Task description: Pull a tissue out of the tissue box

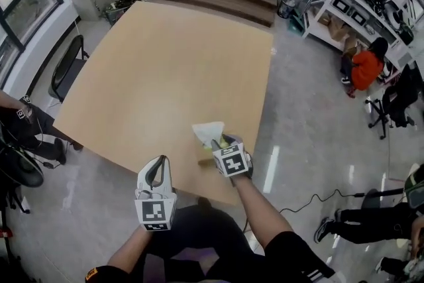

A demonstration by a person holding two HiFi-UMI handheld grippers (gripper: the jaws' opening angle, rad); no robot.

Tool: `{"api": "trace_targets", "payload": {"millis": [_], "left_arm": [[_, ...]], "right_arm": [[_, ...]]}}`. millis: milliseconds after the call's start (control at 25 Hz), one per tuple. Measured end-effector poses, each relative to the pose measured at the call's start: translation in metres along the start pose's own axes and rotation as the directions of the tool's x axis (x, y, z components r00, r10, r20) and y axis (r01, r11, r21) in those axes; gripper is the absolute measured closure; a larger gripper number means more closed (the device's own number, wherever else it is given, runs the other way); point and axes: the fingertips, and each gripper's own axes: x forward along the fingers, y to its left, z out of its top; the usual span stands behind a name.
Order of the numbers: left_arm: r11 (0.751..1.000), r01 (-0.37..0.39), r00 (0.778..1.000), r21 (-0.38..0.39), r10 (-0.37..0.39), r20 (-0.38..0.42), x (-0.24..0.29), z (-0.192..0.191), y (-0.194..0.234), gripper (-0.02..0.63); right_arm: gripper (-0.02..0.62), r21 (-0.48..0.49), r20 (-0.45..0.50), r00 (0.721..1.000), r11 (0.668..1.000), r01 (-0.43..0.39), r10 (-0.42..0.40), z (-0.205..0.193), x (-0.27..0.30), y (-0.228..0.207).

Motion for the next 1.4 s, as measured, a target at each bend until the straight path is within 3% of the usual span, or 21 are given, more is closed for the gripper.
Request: {"api": "trace_targets", "payload": {"millis": [120, 160, 200, 320, 480, 600, 720, 880, 1080, 1240, 1400], "left_arm": [[0.999, 0.048, 0.999, -0.014, -0.047, 0.008, 0.012, -0.015, 0.006, 0.580], [0.998, 0.062, 0.998, -0.020, -0.061, 0.009, 0.017, -0.018, 0.009, 0.581], [0.997, 0.076, 0.997, -0.025, -0.076, 0.009, 0.021, -0.020, 0.013, 0.581], [0.990, 0.131, 0.991, -0.044, -0.131, 0.003, 0.032, -0.024, 0.020, 0.584], [0.973, 0.219, 0.975, -0.072, -0.220, -0.007, 0.041, -0.028, 0.024, 0.586], [0.953, 0.289, 0.956, -0.095, -0.292, -0.016, 0.047, -0.034, 0.022, 0.586], [0.924, 0.365, 0.929, -0.116, -0.370, -0.027, 0.052, -0.044, 0.019, 0.588], [0.904, 0.414, 0.905, -0.106, -0.421, -0.057, 0.050, -0.066, 0.021, 0.588], [0.913, 0.398, 0.913, -0.094, -0.404, -0.060, 0.044, -0.065, 0.020, 0.588], [0.923, 0.370, 0.924, -0.108, -0.378, -0.060, 0.032, -0.065, 0.015, 0.588], [0.928, 0.364, 0.928, -0.082, -0.369, -0.048, 0.015, -0.060, -0.006, 0.588]], "right_arm": [[0.465, -0.036, -0.070, 0.995, 0.997, 0.063, -0.065, -0.018, 0.016, -0.004], [0.507, -0.050, -0.084, 0.992, 0.994, 0.093, -0.097, -0.021, 0.017, -0.008], [0.598, -0.052, -0.091, 0.989, 0.992, 0.115, -0.119, -0.022, 0.018, -0.011], [0.598, 0.022, -0.061, 0.988, 0.989, 0.143, -0.142, -0.016, 0.008, -0.015], [0.598, 0.205, 0.142, 0.963, 0.959, 0.196, -0.227, 0.026, -0.044, -0.016], [0.598, 0.314, 0.309, 0.906, 0.930, 0.191, -0.290, 0.056, -0.091, -0.009], [0.598, 0.346, 0.394, 0.860, 0.919, 0.187, -0.324, 0.065, -0.118, 0.013], [0.598, 0.353, 0.394, 0.869, 0.922, 0.157, -0.299, 0.043, -0.115, 0.058], [0.598, 0.329, 0.386, 0.899, 0.941, 0.075, -0.206, 0.012, -0.110, 0.102], [0.598, 0.307, 0.429, 0.882, 0.950, 0.061, -0.195, 0.007, -0.128, 0.108], [0.598, 0.305, 0.491, 0.847, 0.951, 0.055, -0.207, -0.002, -0.149, 0.102]]}}
